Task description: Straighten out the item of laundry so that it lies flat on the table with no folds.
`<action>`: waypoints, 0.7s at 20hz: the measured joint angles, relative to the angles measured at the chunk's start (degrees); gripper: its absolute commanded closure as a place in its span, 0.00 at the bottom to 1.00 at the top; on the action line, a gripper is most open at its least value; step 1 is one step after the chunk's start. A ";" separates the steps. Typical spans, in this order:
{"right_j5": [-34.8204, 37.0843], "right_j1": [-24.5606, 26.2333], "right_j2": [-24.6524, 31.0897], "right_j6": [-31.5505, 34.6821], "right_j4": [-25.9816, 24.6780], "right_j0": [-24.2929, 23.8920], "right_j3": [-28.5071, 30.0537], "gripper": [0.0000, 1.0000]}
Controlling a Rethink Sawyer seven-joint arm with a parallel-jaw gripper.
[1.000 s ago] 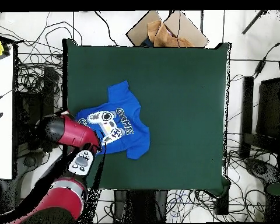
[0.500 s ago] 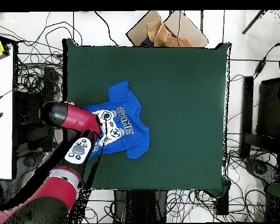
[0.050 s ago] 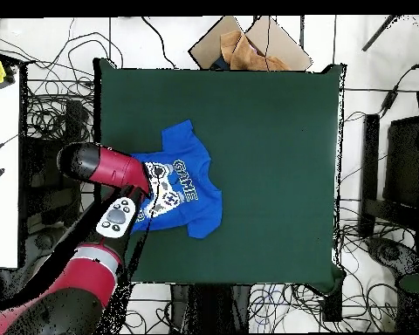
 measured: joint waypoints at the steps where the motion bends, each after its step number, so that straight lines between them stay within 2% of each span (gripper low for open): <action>1: -0.01 0.04 0.01 0.03 0.00 -0.01 -0.15 1.00; 11: -0.01 0.31 0.54 0.03 0.59 -0.29 -1.15 1.00; 12: -0.03 0.32 0.66 0.03 0.86 -0.55 -1.17 0.00; 14: -0.09 0.30 0.70 0.03 0.98 -0.61 -1.16 0.00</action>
